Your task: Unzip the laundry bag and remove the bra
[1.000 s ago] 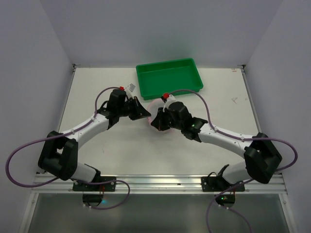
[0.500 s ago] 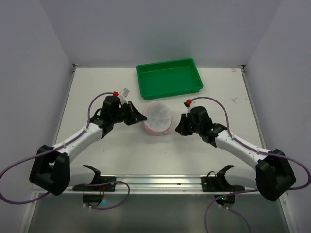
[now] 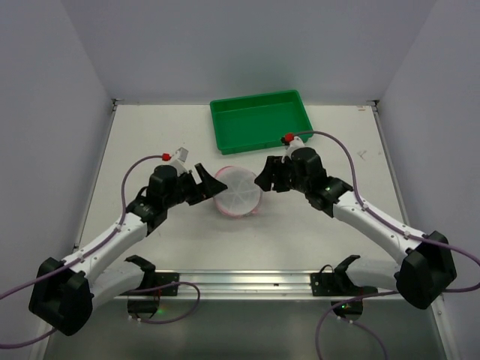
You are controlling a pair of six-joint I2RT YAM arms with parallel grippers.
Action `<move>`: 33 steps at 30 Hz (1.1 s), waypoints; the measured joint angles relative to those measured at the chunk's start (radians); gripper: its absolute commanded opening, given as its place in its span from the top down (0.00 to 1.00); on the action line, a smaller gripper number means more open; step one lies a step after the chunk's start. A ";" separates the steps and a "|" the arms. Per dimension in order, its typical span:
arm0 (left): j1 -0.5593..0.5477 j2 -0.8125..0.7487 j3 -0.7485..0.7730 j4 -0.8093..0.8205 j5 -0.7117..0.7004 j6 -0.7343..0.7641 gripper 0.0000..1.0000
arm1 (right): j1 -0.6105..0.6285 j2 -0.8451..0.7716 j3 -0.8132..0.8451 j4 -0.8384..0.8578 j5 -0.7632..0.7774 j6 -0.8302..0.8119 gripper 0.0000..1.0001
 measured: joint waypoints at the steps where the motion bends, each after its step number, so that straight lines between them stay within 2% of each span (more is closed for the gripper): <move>1: 0.006 -0.016 0.001 -0.010 -0.006 0.005 0.15 | 0.011 -0.005 0.006 0.001 0.001 0.014 0.39; 5: 0.053 -0.070 0.002 -0.057 -0.021 0.032 0.16 | 0.064 0.005 0.010 0.007 0.010 0.055 0.40; 9: 0.103 -0.088 0.002 -0.079 -0.033 0.071 0.22 | 0.108 0.079 0.018 0.014 0.020 0.094 0.43; 15: 0.146 0.039 0.014 -0.068 -0.022 0.102 0.32 | 0.097 0.190 0.012 0.009 0.058 0.113 0.50; 19: 0.147 0.183 0.031 -0.005 0.023 0.105 0.44 | 0.061 0.201 0.000 0.009 0.069 0.079 0.67; 22: 0.147 0.272 0.049 0.045 0.069 0.102 0.49 | 0.037 0.201 -0.002 0.010 0.077 0.028 0.73; 25: 0.147 0.328 0.064 0.093 0.111 0.101 0.52 | 0.021 0.218 0.001 0.018 0.085 -0.028 0.90; 26: 0.147 0.339 0.067 0.108 0.123 0.101 0.54 | 0.018 0.234 0.005 0.021 0.085 -0.042 1.00; 28: 0.147 0.354 0.068 0.137 0.141 0.100 0.57 | 0.014 0.270 0.014 0.027 0.085 -0.065 1.00; 31: 0.141 0.375 0.068 0.184 0.167 0.088 0.69 | 0.013 0.330 0.031 0.036 0.076 -0.092 1.00; 32: 0.137 0.381 0.068 0.197 0.171 0.085 0.78 | 0.011 0.343 0.036 0.043 0.066 -0.102 1.00; 33: 0.131 0.388 0.068 0.212 0.175 0.078 0.83 | 0.009 0.349 0.038 0.052 0.055 -0.111 1.00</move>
